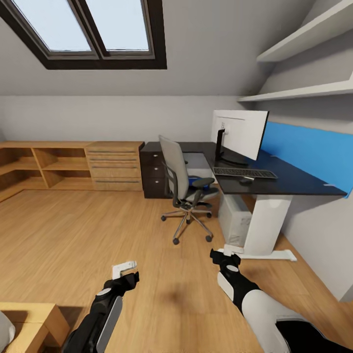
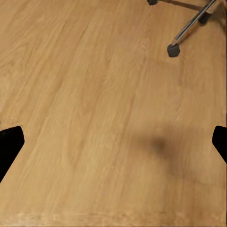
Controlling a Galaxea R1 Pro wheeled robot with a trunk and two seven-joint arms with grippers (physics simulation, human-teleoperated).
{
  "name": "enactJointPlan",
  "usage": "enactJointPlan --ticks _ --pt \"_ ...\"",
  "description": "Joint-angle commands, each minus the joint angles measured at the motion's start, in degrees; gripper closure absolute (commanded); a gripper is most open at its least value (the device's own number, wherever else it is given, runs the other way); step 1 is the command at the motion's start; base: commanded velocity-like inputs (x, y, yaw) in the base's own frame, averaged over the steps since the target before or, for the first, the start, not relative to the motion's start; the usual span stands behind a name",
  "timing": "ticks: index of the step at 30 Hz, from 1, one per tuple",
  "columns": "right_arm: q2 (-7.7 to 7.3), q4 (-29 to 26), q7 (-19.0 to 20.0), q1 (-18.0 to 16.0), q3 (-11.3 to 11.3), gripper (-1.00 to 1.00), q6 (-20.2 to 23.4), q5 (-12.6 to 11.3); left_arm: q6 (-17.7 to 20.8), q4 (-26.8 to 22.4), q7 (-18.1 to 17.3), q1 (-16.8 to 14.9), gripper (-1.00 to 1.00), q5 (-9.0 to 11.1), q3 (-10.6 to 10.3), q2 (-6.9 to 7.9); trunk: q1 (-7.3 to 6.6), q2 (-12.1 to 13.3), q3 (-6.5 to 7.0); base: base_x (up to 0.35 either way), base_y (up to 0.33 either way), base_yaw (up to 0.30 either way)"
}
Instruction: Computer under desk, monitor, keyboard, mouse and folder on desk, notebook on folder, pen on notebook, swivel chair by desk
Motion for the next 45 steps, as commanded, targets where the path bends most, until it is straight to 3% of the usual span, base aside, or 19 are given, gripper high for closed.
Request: enactJointPlan --ticks 1,6,12,14,17,24,33,45 --pt "0.18 0.2 0.2 -0.1 -0.1 -1.0 -0.5 -0.7 1.9 0.1 0.5 0.0 -1.0 0.6 -0.1 0.07 0.22 -0.4 -0.24 0.0 0.0 0.0" --pt "1.05 0.3 0.4 0.0 0.0 -1.0 -0.6 -0.7 0.6 3.3 0.6 0.0 -1.0 0.4 0.1 1.3 1.32 -2.4 -1.14 0.0 0.0 0.0" --pt "1.31 0.2 0.8 0.0 -0.1 -1.0 -0.6 -0.7 -8.3 5.3 3.7 0.0 -1.0 -0.5 -0.4 1.48 2.63 -4.9 -2.22 0.0 0.0 0.0" --pt "1.28 0.1 0.9 0.0 -0.1 -1.0 -0.6 -0.6 -11.1 7.2 5.8 0.0 -1.0 -0.9 -2.7 1.31 3.07 -5.7 -2.58 0.0 0.0 0.0" --pt "1.23 0.1 1.0 0.0 -0.1 -1.0 -0.6 -0.6 -12.2 8.2 7.0 0.0 -1.0 -1.0 -5.6 1.28 3.73 -6.9 -3.11 0.0 0.0 0.0" --pt "1.25 0.1 1.1 0.0 -0.1 -1.0 -0.7 -0.4 -12.6 8.8 7.6 0.0 -1.0 -1.0 -7.8 1.28 5.27 -9.7 -4.37 0.0 0.0 0.0" --pt "1.01 -0.2 1.1 0.0 -0.1 -1.0 -0.7 -0.3 -12.2 8.9 7.8 0.0 -1.0 -0.8 -7.8 1.43 7.25 -13.3 -5.99 0.0 0.0 0.0" --pt "0.9 -1.2 1.1 0.0 0.0 -1.0 -0.8 -0.2 -12.2 8.9 7.8 0.0 -1.0 -0.9 -7.9 1.59 7.25 -13.3 -5.99 0.0 0.0 0.0"
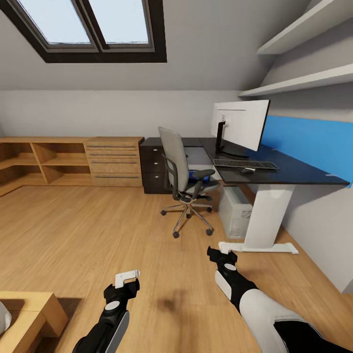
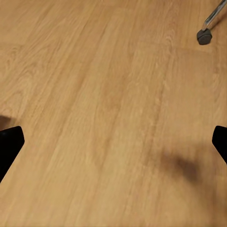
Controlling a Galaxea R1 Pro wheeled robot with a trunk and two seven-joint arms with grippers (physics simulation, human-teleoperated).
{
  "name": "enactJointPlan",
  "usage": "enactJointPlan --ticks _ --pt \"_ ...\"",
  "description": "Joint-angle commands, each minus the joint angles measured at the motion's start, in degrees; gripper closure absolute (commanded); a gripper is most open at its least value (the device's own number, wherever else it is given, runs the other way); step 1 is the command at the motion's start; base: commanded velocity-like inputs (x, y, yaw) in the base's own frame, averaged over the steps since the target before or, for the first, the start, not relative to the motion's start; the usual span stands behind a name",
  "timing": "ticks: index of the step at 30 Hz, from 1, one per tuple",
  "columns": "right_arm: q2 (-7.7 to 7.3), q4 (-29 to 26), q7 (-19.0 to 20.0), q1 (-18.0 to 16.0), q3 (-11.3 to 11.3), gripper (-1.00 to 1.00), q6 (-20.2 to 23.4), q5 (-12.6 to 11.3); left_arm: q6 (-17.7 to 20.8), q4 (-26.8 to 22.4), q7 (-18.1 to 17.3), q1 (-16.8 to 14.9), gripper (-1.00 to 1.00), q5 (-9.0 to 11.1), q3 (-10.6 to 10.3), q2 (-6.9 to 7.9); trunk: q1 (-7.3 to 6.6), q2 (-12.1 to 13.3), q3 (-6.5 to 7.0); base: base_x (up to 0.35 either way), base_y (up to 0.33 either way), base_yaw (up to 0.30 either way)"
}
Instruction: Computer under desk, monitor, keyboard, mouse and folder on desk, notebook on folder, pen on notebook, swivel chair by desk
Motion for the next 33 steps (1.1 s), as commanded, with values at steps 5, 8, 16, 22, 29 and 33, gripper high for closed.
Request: enactJointPlan --ticks 5,8,16,22,29,33 --pt "0.03 -1.4 0.0 0.1 0.0 -1.0 -0.9 -0.6 -0.1 -0.2 0.4 0.0 -1.0 0.5 -0.2 0.23 -0.01 0.0 -0.06 0.021 0.0 0.0" --pt "0.27 -1.5 0.8 0.2 0.2 -1.0 -1.8 -0.7 -0.2 -0.1 0.3 0.0 -1.0 0.4 -0.2 0.34 -0.01 0.0 -0.06 0.3 0.0 0.0" --pt "0.24 -1.2 2.1 0.5 0.2 -1.0 -2.2 -0.5 -0.3 0.9 0.0 0.0 -1.0 0.3 -0.4 0.27 -0.01 0.0 -0.06 0.318 0.0 0.0" --pt "0.11 -0.3 2.1 0.6 0.2 -1.0 -5.9 -0.2 -0.5 0.8 0.0 0.0 -1.0 0.4 -0.4 0.26 -0.01 0.0 -0.06 0.32 0.0 0.0" --pt "0.32 1.3 1.7 0.5 2.5 -1.0 -8.6 2.5 -3.0 -10.9 0.2 4.0 -1.0 0.3 -2.1 0.23 -0.01 0.0 -0.06 0.29 0.0 0.0" --pt "0.12 1.3 1.6 0.0 2.8 -1.0 -6.7 2.9 -2.9 -19.4 0.2 11.4 -1.0 0.2 -3.2 0.51 -0.01 0.0 -0.06 0.273 0.0 0.0"
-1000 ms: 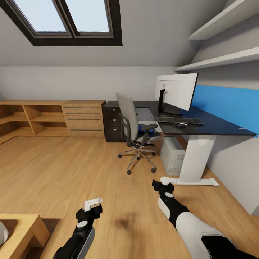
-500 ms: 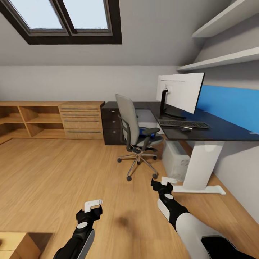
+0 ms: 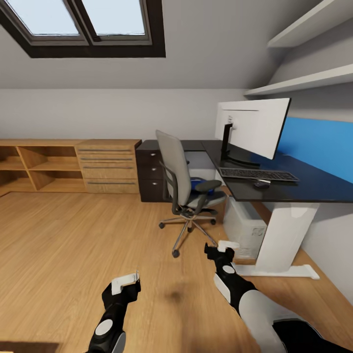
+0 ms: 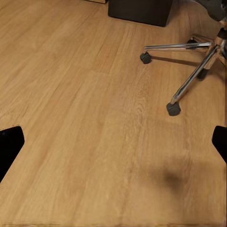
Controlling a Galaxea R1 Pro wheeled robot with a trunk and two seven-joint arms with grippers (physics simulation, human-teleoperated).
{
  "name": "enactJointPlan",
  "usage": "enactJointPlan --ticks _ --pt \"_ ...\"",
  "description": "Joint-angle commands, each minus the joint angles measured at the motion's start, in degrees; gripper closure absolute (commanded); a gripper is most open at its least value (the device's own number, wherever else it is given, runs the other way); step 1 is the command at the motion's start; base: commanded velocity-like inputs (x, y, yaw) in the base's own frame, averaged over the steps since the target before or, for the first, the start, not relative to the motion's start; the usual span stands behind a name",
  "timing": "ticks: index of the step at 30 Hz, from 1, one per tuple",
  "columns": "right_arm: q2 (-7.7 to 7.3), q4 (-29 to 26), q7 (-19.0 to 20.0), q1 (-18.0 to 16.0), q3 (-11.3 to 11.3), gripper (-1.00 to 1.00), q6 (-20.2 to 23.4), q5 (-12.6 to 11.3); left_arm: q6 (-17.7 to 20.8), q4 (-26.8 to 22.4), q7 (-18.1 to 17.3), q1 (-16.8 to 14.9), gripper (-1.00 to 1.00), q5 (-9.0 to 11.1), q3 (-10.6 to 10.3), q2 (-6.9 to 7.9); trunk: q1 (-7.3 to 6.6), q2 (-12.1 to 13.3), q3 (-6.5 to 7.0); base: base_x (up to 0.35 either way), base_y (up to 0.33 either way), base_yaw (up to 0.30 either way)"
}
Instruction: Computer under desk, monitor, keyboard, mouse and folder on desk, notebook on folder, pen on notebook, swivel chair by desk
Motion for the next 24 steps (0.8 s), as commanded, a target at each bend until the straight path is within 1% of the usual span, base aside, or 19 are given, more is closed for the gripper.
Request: enactJointPlan --ticks 1,2,5,6,8,9,10,11,12,13,22,24 --pt "-0.07 0.1 -0.2 -0.4 0.2 -1.0 0.4 -0.2 0.3 -1.1 0.4 0.8 -1.0 0.4 -0.2 0.12 0.02 0.0 -0.06 0.264 0.0 0.0" --pt "-0.65 0.3 -0.4 -3.4 0.2 -1.0 2.4 -0.2 0.4 -4.0 0.5 3.1 -1.0 0.5 -0.5 0.98 0.02 0.0 -0.06 0.158 0.0 0.0" --pt "-1.1 0.5 -0.5 -4.3 0.1 -1.0 2.7 -0.3 0.4 -4.6 0.5 3.6 -1.0 0.5 -0.5 1.25 0.02 0.0 -0.06 0.139 0.0 0.0" --pt "-1.19 2.0 -0.6 -4.6 0.1 -1.0 2.6 -0.2 0.4 -4.7 0.5 3.7 -1.0 0.6 -0.5 1.32 0.02 0.0 -0.06 0.16 0.007 0.0" --pt "-1.31 6.1 -0.6 -4.9 0.3 -1.0 1.7 -0.1 0.4 -4.9 0.5 3.8 -1.0 0.6 -0.6 1.39 0.02 0.0 -0.06 0.231 0.047 0.0" --pt "-1.35 6.7 -0.6 -4.9 0.3 -1.0 1.4 -0.1 0.4 -5.0 0.5 3.8 -1.0 0.6 -0.6 1.4 0.02 0.0 -0.06 0.264 0.067 0.0" --pt "-1.76 8.3 -0.6 -5.0 0.2 -1.0 0.5 -0.2 0.4 -5.1 0.5 3.9 -1.0 0.6 -0.6 1.43 0.02 0.0 -0.06 0.297 0.079 0.0" --pt "-1.95 8.5 -0.6 -5.0 0.2 -1.0 0.4 -0.2 0.4 -5.1 0.5 3.9 -1.0 0.6 -0.6 1.43 0.02 0.0 -0.06 0.303 0.055 0.0" --pt "-2.59 8.9 -0.6 -5.0 0.1 -1.0 0.1 -0.3 0.4 -5.1 0.5 3.9 -1.0 0.6 -0.6 1.44 0.02 0.0 -0.06 0.302 0.035 0.0" --pt "-2.74 9.0 -0.6 -5.0 0.0 -1.0 0.0 -0.3 0.4 -5.1 0.5 3.9 -1.0 0.6 -0.6 1.44 0.02 0.0 -0.06 0.299 0.028 0.0" --pt "-3.42 9.4 -0.6 -5.1 -0.2 -1.0 -0.2 -0.5 0.4 -5.1 0.5 3.9 -1.0 0.6 -0.5 1.44 0.02 0.0 -0.06 0.295 0.01 0.0" --pt "-3.81 9.4 -0.6 -5.1 -0.3 -1.0 -0.3 -0.5 0.5 -5.1 0.5 3.9 -1.0 0.6 -0.6 1.44 0.02 0.0 -0.06 0.318 0.001 0.0"
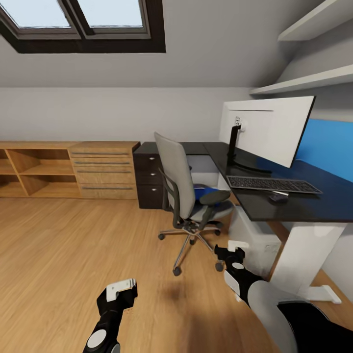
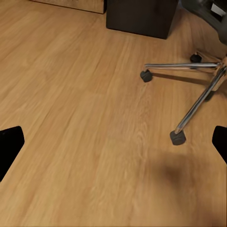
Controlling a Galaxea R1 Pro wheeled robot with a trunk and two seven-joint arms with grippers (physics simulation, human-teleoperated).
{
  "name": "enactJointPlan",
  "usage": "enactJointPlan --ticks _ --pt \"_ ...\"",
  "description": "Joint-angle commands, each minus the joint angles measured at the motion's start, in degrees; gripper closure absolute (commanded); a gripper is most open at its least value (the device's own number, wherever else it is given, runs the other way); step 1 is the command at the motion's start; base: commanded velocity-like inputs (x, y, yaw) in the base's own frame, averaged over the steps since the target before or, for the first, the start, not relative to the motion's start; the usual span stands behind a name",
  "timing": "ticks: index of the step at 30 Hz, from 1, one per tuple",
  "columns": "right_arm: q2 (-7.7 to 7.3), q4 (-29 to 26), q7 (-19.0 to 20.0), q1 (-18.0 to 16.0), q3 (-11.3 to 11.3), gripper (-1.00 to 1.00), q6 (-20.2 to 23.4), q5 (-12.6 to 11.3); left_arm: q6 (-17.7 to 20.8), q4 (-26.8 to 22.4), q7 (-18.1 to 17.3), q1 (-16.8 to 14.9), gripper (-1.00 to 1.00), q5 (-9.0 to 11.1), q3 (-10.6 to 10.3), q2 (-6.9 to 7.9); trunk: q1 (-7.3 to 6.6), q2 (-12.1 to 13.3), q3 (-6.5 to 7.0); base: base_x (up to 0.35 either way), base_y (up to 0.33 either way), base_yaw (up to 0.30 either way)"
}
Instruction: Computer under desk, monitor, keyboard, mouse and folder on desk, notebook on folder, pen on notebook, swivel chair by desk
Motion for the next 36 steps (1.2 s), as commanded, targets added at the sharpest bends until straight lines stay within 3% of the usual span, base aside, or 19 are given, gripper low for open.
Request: enactJointPlan --ticks 1,16,36 --pt "-0.11 0.1 -0.1 0.0 0.1 -1.0 -0.2 -0.3 0.2 0.0 0.4 0.0 -1.0 0.4 -0.1 0.01 0.02 0.0 -0.06 0.301 0.0 0.0" --pt "-1.37 0.1 -0.1 0.0 -0.6 -1.0 -0.8 -1.7 0.2 0.6 0.4 0.0 -1.0 0.4 -0.4 -0.22 0.02 0.0 -0.06 0.204 -0.056 0.0" --pt "-1.12 0.1 -0.1 0.0 -0.8 -1.0 -7.6 -2.0 0.1 1.5 0.4 0.0 -1.0 0.4 -2.6 -0.33 0.02 0.0 -0.06 0.108 -0.016 0.0"
